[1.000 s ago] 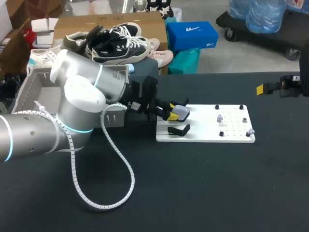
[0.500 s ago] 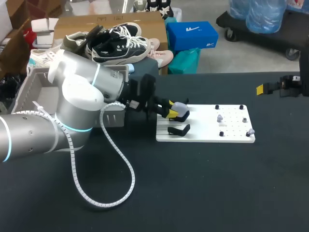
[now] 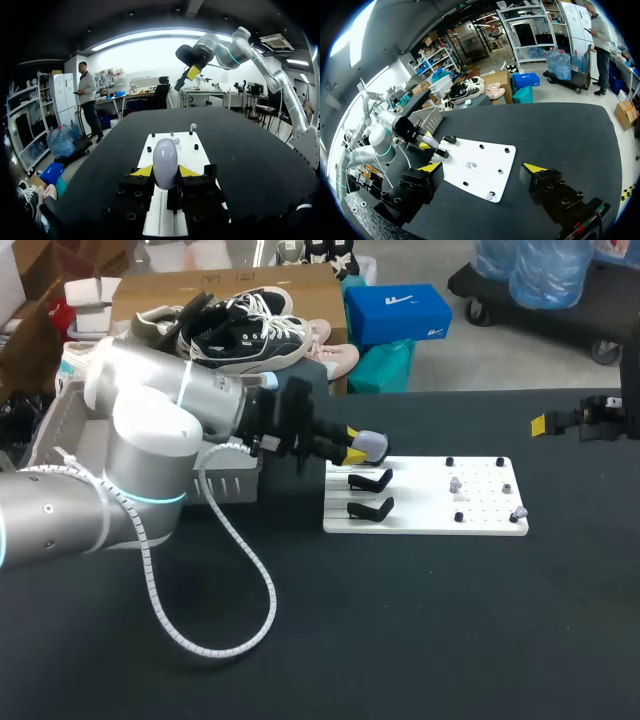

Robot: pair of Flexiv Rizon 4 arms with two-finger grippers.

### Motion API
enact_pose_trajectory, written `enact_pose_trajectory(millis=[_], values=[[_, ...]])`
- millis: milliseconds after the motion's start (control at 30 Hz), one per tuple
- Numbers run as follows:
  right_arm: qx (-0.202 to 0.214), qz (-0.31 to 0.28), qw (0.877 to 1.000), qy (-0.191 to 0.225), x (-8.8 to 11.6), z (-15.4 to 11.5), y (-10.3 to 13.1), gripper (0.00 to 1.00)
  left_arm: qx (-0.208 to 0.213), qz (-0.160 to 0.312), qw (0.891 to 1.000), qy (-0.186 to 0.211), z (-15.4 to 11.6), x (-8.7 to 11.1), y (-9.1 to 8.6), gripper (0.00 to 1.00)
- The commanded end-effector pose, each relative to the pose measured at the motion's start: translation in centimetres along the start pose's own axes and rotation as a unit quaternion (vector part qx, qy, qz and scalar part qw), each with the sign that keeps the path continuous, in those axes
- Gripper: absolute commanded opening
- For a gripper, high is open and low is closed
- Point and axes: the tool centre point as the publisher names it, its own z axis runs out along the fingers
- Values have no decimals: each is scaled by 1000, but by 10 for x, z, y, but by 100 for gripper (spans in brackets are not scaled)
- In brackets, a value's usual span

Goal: Pick up each earbud case from the left stands, insert the matching earbuds, close the lid, and place the case in the box.

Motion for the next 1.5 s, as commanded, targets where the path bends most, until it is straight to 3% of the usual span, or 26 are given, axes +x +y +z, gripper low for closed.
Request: enact_pose_trajectory(millis=[33,867,1500], values=[[0,0,1000,0,0,0,0,100,-21,7,1000,10,-5,-17,-6,0],[-37,-79,992,86,16,56,59,100,-53,2,999,12,3,-47,-1,0],[-67,-117,983,126,9,98,101,100,-58,4,998,16,5,-50,-7,0]])
